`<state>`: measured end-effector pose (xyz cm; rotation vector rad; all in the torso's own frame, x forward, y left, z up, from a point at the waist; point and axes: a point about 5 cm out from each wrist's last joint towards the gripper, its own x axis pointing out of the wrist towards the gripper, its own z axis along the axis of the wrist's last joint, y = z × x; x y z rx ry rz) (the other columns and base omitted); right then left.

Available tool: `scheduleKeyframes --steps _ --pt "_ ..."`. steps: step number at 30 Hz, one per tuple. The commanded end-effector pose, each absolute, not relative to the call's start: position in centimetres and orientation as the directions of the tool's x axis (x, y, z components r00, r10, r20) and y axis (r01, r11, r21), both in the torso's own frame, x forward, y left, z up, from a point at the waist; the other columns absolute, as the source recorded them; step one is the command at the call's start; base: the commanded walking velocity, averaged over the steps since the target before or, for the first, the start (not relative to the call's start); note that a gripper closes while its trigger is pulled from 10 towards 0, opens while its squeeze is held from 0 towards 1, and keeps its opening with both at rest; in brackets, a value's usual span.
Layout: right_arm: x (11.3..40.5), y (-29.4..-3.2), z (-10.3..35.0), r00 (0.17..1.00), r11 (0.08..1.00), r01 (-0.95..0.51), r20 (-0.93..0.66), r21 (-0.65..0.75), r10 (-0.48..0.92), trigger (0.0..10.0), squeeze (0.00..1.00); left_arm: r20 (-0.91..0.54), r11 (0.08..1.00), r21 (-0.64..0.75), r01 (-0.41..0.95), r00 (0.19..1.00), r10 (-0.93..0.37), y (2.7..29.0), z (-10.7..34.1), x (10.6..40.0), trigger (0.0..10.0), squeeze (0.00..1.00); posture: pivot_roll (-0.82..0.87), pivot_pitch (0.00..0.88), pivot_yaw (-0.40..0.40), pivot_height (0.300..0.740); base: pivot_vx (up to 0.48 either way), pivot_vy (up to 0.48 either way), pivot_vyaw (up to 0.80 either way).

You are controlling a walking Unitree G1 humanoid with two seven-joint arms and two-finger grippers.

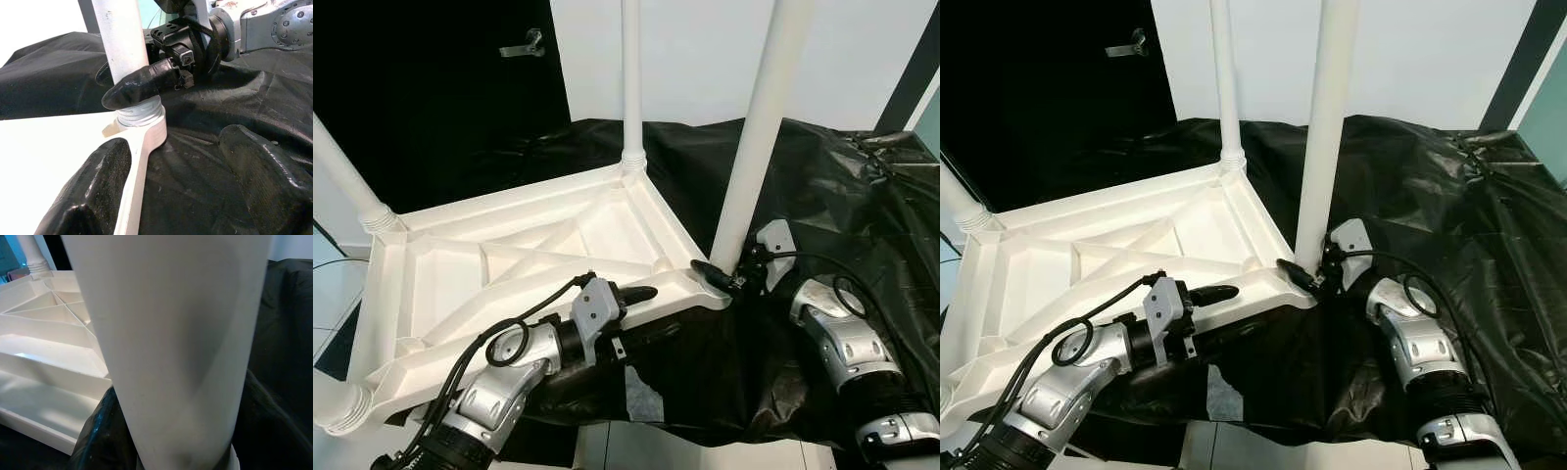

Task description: Building children table

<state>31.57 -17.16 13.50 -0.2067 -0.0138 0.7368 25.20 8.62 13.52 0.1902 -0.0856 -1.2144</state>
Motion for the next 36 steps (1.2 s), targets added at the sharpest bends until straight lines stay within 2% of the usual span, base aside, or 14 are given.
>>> scheduleKeyframes --steps 1,8,10,15,17,18,19,22,27,31,35,36 --pt "31.1 -17.3 12.6 0.769 0.751 -0.636 -0.067 -0.175 0.636 10.0 0.00 -0.066 0.295 0.193 0.936 0.312 -0.948 8.8 13.3 25.2 10.0 0.00 0.04 0.000 0.019 0.740 0.000 0.000 0.00" --pt "30.7 -16.9 12.4 0.835 0.824 -0.547 -0.027 -0.149 0.550 10.0 0.00 -0.066 0.297 0.195 0.935 0.315 -0.947 8.8 13.3 25.1 10.0 0.00 0.04 0.000 0.014 0.740 0.000 0.000 0.00" --pt "30.4 -16.1 12.2 0.906 0.892 -0.418 -0.009 -0.169 0.423 10.0 0.00 -0.063 0.299 0.193 0.935 0.316 -0.947 8.8 13.3 25.0 10.0 0.00 0.04 0.000 0.013 0.740 0.000 0.000 0.00" --pt "30.3 -15.3 12.1 0.973 0.968 -0.227 0.024 -0.108 0.231 10.0 0.00 -0.063 0.295 0.196 0.935 0.312 -0.948 8.7 13.3 25.0 10.0 0.00 0.04 0.000 0.009 0.740 0.000 0.000 0.00" --pt "30.3 -15.2 12.1 0.980 0.975 -0.194 0.024 -0.110 0.198 10.0 0.00 -0.063 0.294 0.197 0.935 0.312 -0.948 8.7 13.3 25.0 10.0 0.00 0.04 0.000 0.007 0.740 0.000 0.000 0.00" --pt "30.3 -14.8 12.0 0.995 0.990 -0.097 0.023 -0.106 0.100 10.0 0.00 -0.063 0.294 0.197 0.935 0.312 -0.948 8.6 13.3 25.0 10.0 0.00 0.04 0.000 -0.003 0.740 0.000 0.000 0.00" --pt "30.3 -14.8 12.0 0.995 0.990 -0.097 0.023 -0.106 0.100 10.0 0.00 -0.063 0.294 0.197 0.935 0.312 -0.948 8.6 13.3 25.0 10.0 0.00 0.04 0.000 -0.003 0.740 0.000 0.000 0.00" --pt "30.0 -14.2 12.0 0.999 0.997 0.035 0.025 -0.071 -0.034 10.0 0.00 -0.064 0.296 0.201 0.934 0.314 -0.947 8.8 13.3 25.1 10.0 0.00 0.05 0.000 -0.005 0.740 0.000 0.000 0.00" --pt "29.7 -13.2 11.7 0.999 0.998 0.040 0.001 -0.044 -0.040 10.0 0.00 -0.065 0.299 0.201 0.933 0.317 -0.946 8.9 13.3 25.1 10.0 0.00 0.05 0.000 -0.004 0.740 0.000 0.000 0.00" --pt "29.5 -13.9 12.1 0.997 0.997 0.071 0.025 -0.042 -0.070 10.0 0.00 -0.071 0.293 0.202 0.935 0.312 -0.947 8.9 13.3 24.9 10.0 0.00 0.05 0.000 0.001 0.740 0.000 0.000 0.00" --pt "29.3 -13.7 12.7 0.997 1.000 0.011 0.073 -0.010 -0.010 10.0 0.00 -0.070 0.295 0.203 0.934 0.314 -0.947 8.8 13.4 25.0 10.0 0.00 0.05 0.000 0.001 0.740 0.000 0.000 0.00" --pt "29.2 -13.7 12.9 0.996 1.000 -0.006 0.084 -0.001 0.006 10.0 0.45 -0.070 0.295 0.203 0.934 0.314 -0.947 8.7 13.4 25.0 10.0 0.00 0.05 0.000 0.001 0.740 0.000 0.000 0.00"
